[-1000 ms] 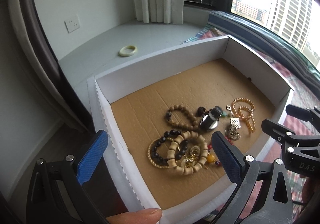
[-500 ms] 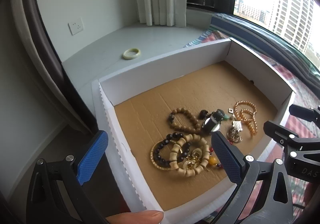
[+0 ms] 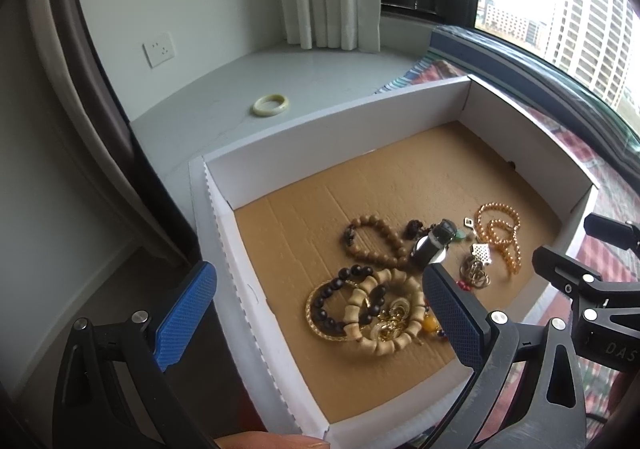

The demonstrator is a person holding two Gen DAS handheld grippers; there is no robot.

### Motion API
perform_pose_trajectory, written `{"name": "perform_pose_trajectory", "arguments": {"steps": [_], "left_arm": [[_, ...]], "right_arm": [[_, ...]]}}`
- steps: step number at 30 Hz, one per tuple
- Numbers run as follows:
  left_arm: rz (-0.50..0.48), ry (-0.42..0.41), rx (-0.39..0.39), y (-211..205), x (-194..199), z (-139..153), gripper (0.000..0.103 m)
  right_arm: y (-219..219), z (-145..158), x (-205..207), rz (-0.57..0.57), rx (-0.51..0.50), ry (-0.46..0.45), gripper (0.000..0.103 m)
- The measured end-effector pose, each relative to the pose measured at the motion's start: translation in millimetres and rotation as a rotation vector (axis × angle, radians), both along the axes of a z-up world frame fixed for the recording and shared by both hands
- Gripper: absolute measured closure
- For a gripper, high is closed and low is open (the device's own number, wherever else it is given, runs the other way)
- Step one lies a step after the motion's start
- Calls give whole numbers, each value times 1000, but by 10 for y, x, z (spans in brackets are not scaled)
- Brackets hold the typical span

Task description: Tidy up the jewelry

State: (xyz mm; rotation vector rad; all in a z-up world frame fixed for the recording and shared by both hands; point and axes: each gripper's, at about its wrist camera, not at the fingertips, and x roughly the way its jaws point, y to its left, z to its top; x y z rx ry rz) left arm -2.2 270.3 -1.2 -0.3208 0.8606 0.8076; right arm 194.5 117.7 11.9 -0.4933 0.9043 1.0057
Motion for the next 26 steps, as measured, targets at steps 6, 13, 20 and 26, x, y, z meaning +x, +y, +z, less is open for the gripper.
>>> {"name": "perform_pose_trajectory", "arguments": {"steps": [6,13,20,26], "left_arm": [[1,2,-1,4,4,1,1],[-4,5,-5,4,13,-4,1],[-10,-2,-24,10,11,-23,1],[-21,-24,11,-37,-4,-5,1]], "right_arm": [[-1,-4,12,-4,0,0,20],[4,-22,19,-4,-3,0,20],[5,-41,33,-9,-8,-1,20],[2,-74,66,-17,-12,3,20]]}}
